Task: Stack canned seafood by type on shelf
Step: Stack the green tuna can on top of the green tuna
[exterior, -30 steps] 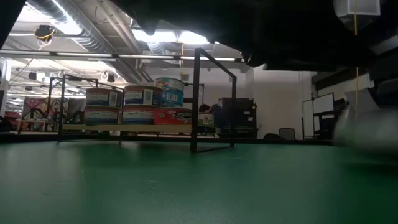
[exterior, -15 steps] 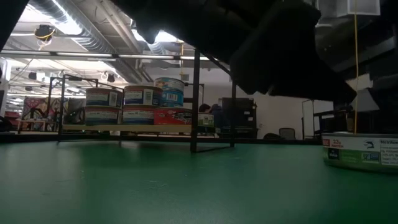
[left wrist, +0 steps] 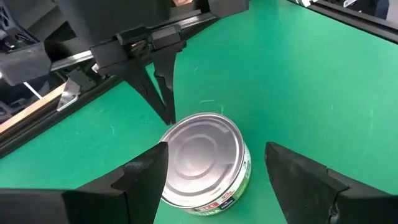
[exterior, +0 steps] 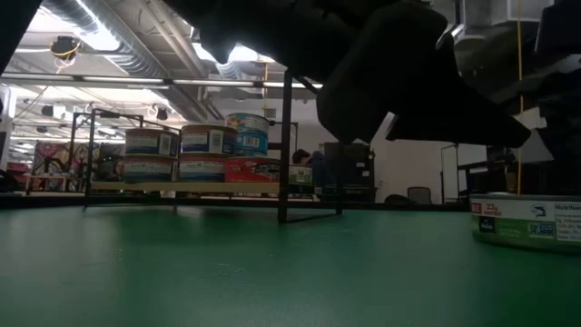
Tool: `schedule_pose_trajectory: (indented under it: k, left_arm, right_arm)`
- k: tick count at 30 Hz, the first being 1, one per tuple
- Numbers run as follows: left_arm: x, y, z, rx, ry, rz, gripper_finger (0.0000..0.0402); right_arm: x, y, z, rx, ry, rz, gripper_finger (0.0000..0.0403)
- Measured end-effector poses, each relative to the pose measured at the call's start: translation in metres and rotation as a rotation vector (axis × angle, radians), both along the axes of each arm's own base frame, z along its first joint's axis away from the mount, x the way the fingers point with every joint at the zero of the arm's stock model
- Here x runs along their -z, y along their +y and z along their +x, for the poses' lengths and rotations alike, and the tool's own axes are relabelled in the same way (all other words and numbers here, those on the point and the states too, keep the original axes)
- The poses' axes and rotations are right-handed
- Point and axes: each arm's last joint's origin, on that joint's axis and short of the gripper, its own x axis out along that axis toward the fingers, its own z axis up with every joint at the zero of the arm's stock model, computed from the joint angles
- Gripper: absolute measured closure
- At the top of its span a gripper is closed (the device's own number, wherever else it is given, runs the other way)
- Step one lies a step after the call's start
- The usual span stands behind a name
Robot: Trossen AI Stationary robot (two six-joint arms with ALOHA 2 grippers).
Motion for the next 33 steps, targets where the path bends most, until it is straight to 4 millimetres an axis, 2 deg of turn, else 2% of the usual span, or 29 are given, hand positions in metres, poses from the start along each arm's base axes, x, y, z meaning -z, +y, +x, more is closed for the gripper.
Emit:
schedule_pose_trajectory:
  k: [5, 9, 16, 22, 26, 33]
  left_arm:
    - [0.0, 0.0, 0.0, 0.0, 0.0, 0.0, 0.0139]
    - [0.0, 0.0, 0.0, -0.004, 0.002, -0.008, 0.0139]
    - [0.0, 0.0, 0.0, -0.005, 0.001, -0.011, 0.0139]
    - [0.0, 0.0, 0.0, -0.006, 0.001, -0.011, 0.0139]
    - [0.0, 0.0, 0.0, -0.006, 0.001, -0.012, 0.0139]
    - [0.0, 0.0, 0.0, -0.006, 0.001, -0.013, 0.0139]
  right_arm:
    - [0.0, 0.0, 0.0, -0.066, 0.021, -0.018, 0.0396]
    - [0.0, 0.001, -0.001, -0.075, 0.055, 0.016, 0.0375]
    - [0.001, 0.004, -0.001, -0.088, 0.083, 0.07, 0.0287]
    - [-0.002, 0.012, 0.006, -0.237, 0.029, 0.105, 0.0233]
    - [-0.002, 0.013, 0.008, -0.266, 0.005, 0.105, 0.0226]
    - [-0.002, 0.014, 0.008, -0.304, -0.001, 0.082, 0.0241]
